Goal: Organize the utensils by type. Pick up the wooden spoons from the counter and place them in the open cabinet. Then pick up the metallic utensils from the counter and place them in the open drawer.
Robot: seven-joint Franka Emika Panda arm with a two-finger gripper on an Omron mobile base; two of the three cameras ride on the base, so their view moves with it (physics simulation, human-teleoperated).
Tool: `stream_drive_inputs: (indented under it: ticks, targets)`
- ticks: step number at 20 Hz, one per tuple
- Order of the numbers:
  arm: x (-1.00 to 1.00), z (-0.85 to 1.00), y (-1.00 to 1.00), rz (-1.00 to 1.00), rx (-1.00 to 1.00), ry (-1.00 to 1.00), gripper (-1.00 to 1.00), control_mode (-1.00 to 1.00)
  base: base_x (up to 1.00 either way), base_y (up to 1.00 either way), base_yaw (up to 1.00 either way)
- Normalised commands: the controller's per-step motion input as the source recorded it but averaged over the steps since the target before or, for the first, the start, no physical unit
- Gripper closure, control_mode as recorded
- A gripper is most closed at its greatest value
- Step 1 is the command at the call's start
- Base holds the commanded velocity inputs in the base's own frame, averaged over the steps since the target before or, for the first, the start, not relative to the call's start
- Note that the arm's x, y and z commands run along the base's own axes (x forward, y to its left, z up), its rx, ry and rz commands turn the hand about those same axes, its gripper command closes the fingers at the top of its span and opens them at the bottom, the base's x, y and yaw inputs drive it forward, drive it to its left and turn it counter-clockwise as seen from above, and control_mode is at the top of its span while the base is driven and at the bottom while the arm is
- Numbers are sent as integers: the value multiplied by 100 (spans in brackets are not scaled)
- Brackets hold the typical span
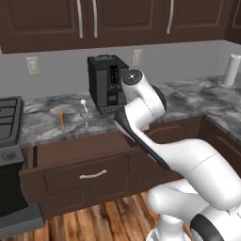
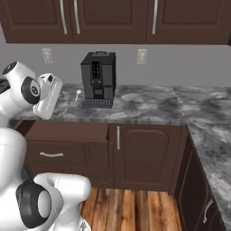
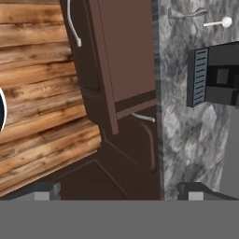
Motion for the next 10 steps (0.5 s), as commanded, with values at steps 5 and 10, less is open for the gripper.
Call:
stream_drive_inputs:
  ticks: [5, 10]
  targets:
    - [0, 0, 0, 0, 0, 0, -100, 100, 56, 0, 9]
    - [0, 0, 0, 0, 0, 0, -100, 100, 41, 0, 8]
